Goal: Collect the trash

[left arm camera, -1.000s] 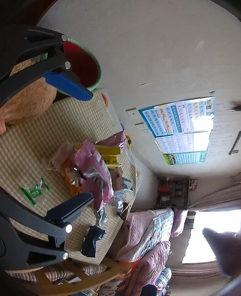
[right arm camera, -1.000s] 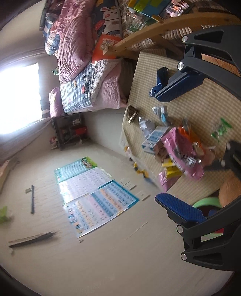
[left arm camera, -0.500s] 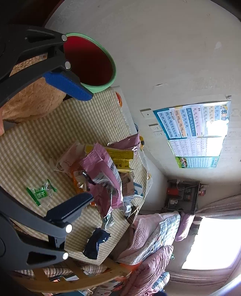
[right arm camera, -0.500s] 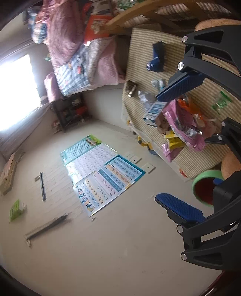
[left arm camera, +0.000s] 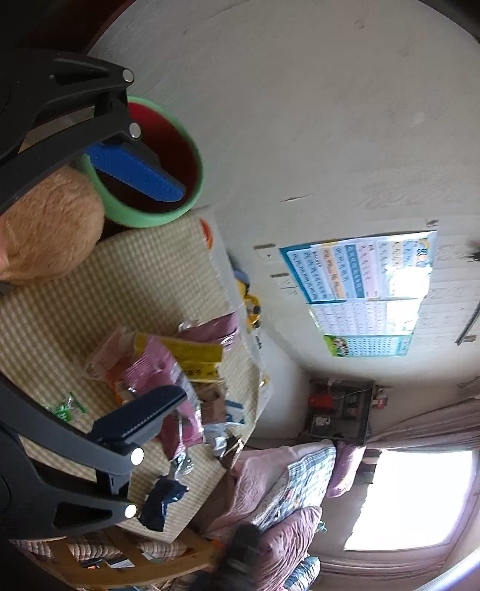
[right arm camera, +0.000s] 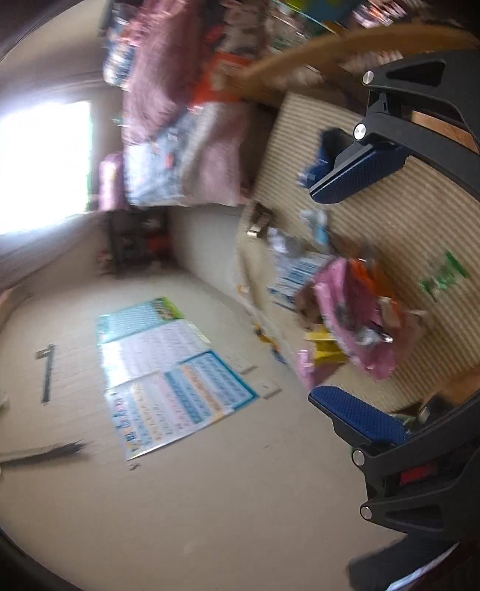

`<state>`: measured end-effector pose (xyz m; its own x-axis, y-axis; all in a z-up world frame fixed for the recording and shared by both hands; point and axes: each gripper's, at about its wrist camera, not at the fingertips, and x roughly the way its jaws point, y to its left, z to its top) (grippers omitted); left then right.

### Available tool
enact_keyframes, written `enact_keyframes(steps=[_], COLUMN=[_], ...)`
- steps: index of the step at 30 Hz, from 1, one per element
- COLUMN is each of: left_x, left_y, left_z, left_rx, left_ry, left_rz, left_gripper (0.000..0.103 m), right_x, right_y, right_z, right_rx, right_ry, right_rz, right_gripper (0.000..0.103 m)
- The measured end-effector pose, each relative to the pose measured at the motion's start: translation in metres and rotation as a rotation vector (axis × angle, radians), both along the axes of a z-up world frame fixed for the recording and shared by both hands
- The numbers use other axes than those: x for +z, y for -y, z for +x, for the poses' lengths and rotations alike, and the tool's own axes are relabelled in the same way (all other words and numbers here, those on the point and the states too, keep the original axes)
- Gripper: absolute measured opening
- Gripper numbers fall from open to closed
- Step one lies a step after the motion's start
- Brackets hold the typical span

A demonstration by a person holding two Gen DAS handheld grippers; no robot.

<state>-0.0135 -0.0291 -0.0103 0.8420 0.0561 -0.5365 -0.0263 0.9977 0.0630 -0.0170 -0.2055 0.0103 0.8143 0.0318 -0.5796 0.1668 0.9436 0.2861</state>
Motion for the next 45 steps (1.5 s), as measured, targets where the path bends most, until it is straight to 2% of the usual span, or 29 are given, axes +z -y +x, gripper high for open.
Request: enact_keyframes(steps=[3, 5, 8, 11, 13, 15, 19, 23, 28, 32, 35, 39, 45], left_x=[0.005, 0.005, 0.004, 0.002, 0.001, -0.001, -0.004, -0.004, -0.006, -0.007, -0.007, -0.008, -0.01], left_y=[0.0, 0.001, 0.001, 0.0, -0.001, -0.001, -0.002, -0.004, -0.008, -0.008, -0.008, -0.009, -0.008], left_z=[-0.002, -0.002, -0.002, 0.0, 0.001, 0.003, 0.005, 0.004, 0.005, 0.005, 0.005, 0.005, 0.005], left_rx=[-0.003, -0.008, -0.016, -0.014, -0.011, -0.012, -0.016, -0.008, 0.002, 0.003, 0.004, 0.004, 0.013], left_ry=[0.018, 0.022, 0.014, 0.004, -0.005, -0.023, -0.039, -0.035, -0.038, -0.04, -0.039, -0.043, -0.045], left_rz=[0.008, 0.014, 0.016, 0.017, 0.016, 0.021, 0.021, 0.025, 0.029, 0.038, 0.042, 0.042, 0.052], left_gripper=[0.098, 0.098, 0.098, 0.098, 0.098, 0.098, 0.098, 0.098, 0.098, 0.098, 0.098, 0.098, 0.098], right_x=[-0.01, -0.015, -0.019, -0.023, -0.025, -0.027, -0.036, -0.042, -0.046, -0.053, -0.049, -0.048, -0.034], right_y=[-0.009, -0.013, -0.011, -0.003, -0.003, -0.005, 0.0, 0.009, 0.023, 0.03, 0.025, 0.027, 0.022], right_z=[0.007, 0.006, 0.008, 0.01, 0.013, 0.017, 0.022, 0.02, 0.02, 0.021, 0.019, 0.014, 0.012], right_rx=[0.03, 0.026, 0.031, 0.027, 0.003, -0.037, -0.056, -0.089, -0.112, -0.066, -0.07, -0.059, -0.085], right_ry=[-0.059, -0.06, -0.054, -0.089, -0.128, -0.178, -0.227, -0.211, -0.219, -0.237, -0.225, -0.174, -0.161], right_rz=[-0.029, -0.044, 0.005, 0.054, 0.012, -0.07, -0.11, -0.088, 0.012, 0.141, 0.106, 0.189, 0.123], right_gripper=[0.096, 0.095, 0.096, 0.095, 0.095, 0.096, 0.095, 0.095, 0.095, 0.095, 0.095, 0.095, 0.095])
